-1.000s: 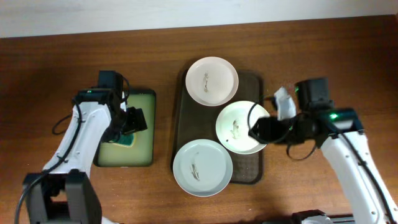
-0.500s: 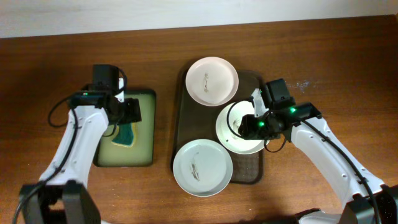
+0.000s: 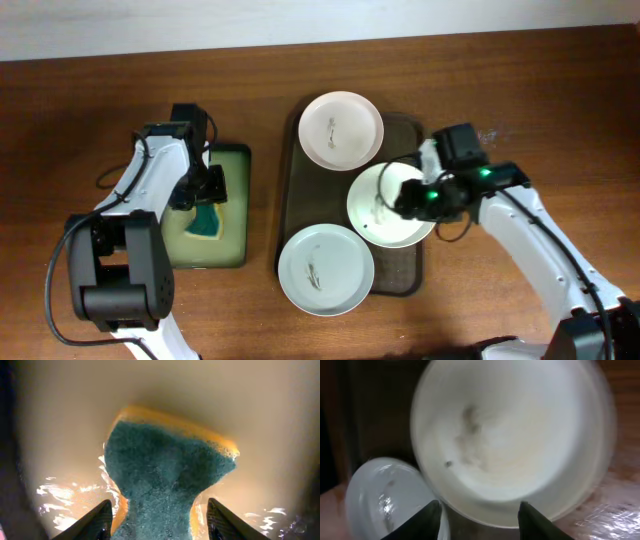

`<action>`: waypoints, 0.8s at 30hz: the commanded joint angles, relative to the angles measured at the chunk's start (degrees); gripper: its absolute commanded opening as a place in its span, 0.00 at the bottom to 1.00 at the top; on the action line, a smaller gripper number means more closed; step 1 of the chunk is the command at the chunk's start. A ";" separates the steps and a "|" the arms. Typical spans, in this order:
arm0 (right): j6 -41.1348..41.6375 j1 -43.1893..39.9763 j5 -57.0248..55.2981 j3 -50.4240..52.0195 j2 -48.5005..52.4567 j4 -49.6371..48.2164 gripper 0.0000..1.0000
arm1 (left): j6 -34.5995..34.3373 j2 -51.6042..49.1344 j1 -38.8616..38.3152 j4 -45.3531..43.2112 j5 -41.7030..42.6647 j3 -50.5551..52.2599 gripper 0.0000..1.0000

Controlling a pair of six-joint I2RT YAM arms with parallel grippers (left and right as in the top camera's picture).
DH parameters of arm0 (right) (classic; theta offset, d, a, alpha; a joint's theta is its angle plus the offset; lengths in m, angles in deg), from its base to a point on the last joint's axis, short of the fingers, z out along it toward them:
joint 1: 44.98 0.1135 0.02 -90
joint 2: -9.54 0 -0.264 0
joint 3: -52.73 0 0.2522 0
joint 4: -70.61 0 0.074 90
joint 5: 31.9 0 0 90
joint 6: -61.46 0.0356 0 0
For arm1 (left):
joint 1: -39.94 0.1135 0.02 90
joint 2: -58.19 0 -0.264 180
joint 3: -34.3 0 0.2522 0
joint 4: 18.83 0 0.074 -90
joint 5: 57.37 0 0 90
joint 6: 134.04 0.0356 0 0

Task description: Clean dirty plates on tray and stack at the side

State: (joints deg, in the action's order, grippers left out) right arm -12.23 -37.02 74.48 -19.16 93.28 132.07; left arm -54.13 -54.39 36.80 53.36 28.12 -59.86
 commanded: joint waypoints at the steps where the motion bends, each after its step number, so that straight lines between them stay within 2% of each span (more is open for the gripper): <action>1: 0.09 -6.56 -0.26 -1.16 -0.28 2.58 0.51 | 0.11 -0.35 -0.02 -2.86 -0.26 2.71 0.44; 2: 0.07 -8.28 -0.13 -1.16 -0.26 3.54 0.51 | 0.09 -0.35 -0.07 -4.94 0.17 4.90 0.38; 3: 0.07 -9.27 -0.15 -1.14 -0.26 4.17 0.52 | 0.11 -0.35 -0.07 -9.29 3.50 9.20 0.26; 4: 0.07 -9.16 -0.17 -1.14 -0.26 4.15 0.55 | 0.09 -0.35 -0.07 -10.88 3.89 10.73 0.00; 6: 0.07 -9.14 -0.48 -1.14 -0.26 4.13 0.57 | 0.11 -0.33 -0.07 -10.23 3.91 9.70 0.00; 7: 0.09 -9.20 -0.61 -1.14 -0.20 3.82 0.60 | 0.13 -0.22 -0.07 -7.13 3.91 6.82 0.00; 9: 0.33 -10.45 -0.59 -1.14 0.28 1.64 0.60 | 0.46 -0.22 -0.63 2.95 4.48 -5.35 0.00; 11: 0.28 -12.26 -0.59 -1.14 1.16 -0.22 0.60 | 1.01 -0.22 -3.19 8.22 8.44 -15.21 0.00; 13: -1.25 -12.87 -1.05 -1.14 4.13 -0.46 0.59 | 0.96 -0.22 -10.12 8.50 13.49 -25.16 0.00; 14: -1.25 -12.87 -2.32 -1.14 5.92 -0.42 0.59 | 0.94 -0.22 -12.90 5.60 16.00 -25.53 0.00; 17: -2.38 -12.81 -3.15 -1.14 13.79 -2.29 0.40 | -2.40 -3.72 -23.52 -3.30 20.04 -25.49 0.00; 18: -2.54 -12.81 -3.13 -1.14 15.41 -3.52 0.31 | -2.51 -5.92 -26.73 -5.79 22.34 -25.49 0.00; 20: -2.51 -12.83 -3.17 -1.14 16.72 -4.31 0.15 | -6.73 -11.23 -32.26 -9.25 23.78 -25.49 0.00; 21: -2.51 -12.81 -3.17 -1.14 16.70 -4.46 0.08 | -8.15 -13.64 -34.18 -11.43 27.32 -25.51 0.00; 24: -2.54 -12.83 -3.17 -1.14 16.70 -4.39 0.08 | -13.94 -21.16 -38.95 -18.27 37.44 -25.51 0.00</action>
State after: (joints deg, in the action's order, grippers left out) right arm -14.63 -49.52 72.65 -19.81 109.26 127.57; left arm -62.90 -71.81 0.39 37.43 55.85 -84.69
